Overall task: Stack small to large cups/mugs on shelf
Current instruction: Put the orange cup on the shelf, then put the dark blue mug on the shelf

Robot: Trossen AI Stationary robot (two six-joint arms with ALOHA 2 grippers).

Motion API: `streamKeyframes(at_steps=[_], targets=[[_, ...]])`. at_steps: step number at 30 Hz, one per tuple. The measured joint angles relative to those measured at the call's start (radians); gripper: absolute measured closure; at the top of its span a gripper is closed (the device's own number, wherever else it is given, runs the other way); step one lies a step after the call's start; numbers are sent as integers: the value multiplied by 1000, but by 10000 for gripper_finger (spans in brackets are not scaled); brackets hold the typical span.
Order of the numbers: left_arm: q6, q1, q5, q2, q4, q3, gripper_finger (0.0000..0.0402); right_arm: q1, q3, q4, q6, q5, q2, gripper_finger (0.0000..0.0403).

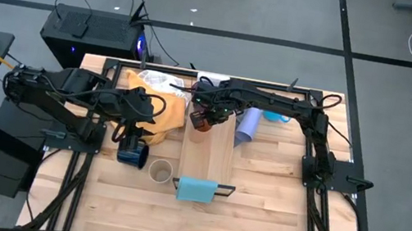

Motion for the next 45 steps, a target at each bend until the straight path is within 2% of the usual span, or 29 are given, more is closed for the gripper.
streamKeyframes(at_steps=[30, 45], targets=[[0, 0, 0, 0, -4, 0, 228, 8, 0, 41, -46, -12, 0, 341], [0, 0, 0, 0, -4, 0, 225, 9, 0, 54, -72, -27, 0, 291]])
